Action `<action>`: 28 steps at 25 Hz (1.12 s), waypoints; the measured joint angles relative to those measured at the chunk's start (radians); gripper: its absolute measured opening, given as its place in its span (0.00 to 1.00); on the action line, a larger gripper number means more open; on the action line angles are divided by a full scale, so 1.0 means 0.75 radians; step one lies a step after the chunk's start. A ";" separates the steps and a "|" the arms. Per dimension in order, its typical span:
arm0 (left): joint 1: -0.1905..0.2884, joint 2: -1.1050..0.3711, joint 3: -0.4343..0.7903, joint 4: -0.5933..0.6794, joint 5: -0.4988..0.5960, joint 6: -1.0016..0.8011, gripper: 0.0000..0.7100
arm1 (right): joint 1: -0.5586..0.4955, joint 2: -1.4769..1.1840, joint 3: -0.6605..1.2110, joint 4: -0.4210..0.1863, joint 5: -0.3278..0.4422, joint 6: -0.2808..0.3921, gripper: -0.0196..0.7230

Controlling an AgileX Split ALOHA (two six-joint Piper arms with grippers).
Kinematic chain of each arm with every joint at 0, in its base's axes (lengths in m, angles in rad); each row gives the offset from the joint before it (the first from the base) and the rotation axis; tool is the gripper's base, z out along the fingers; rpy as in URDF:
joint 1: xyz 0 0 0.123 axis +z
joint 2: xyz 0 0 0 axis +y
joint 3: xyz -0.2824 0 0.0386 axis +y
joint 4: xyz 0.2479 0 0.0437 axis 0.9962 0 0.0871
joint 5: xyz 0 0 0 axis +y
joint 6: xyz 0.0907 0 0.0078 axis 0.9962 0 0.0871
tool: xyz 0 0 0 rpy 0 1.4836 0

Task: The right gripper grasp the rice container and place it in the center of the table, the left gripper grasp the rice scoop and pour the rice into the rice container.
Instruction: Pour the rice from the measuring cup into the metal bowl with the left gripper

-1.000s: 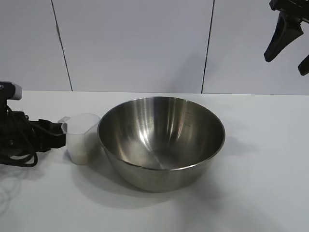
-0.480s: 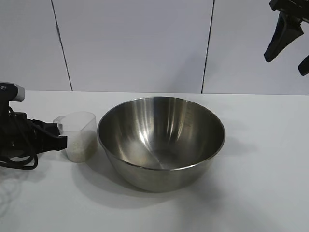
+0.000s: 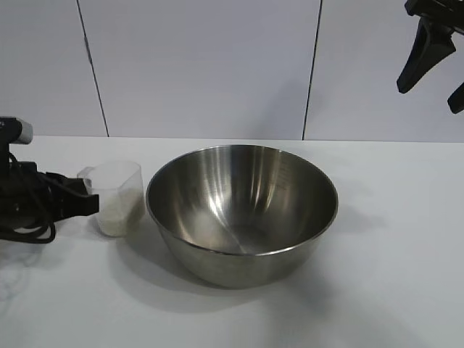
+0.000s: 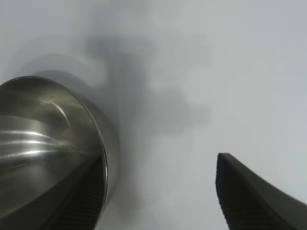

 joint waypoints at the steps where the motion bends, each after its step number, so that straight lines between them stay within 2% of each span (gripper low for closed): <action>1: 0.000 -0.027 0.000 0.000 0.000 0.000 0.01 | 0.000 0.000 0.000 0.000 0.000 -0.001 0.65; 5: 0.000 -0.130 0.001 0.008 0.012 0.018 0.01 | 0.000 0.000 0.000 0.000 0.000 -0.001 0.65; 9: 0.000 -0.257 0.001 0.038 0.140 0.066 0.01 | 0.000 0.000 0.000 0.000 0.000 -0.001 0.65; 15: 0.000 -0.376 0.001 0.270 0.290 0.005 0.01 | 0.000 0.000 0.000 0.000 0.000 -0.003 0.65; 21: 0.000 -0.489 0.004 0.333 0.379 -0.025 0.01 | 0.000 0.000 0.000 0.000 0.001 -0.003 0.65; 28: -0.001 -0.522 -0.049 0.509 0.498 -0.113 0.01 | 0.000 0.000 0.000 0.001 0.004 -0.003 0.65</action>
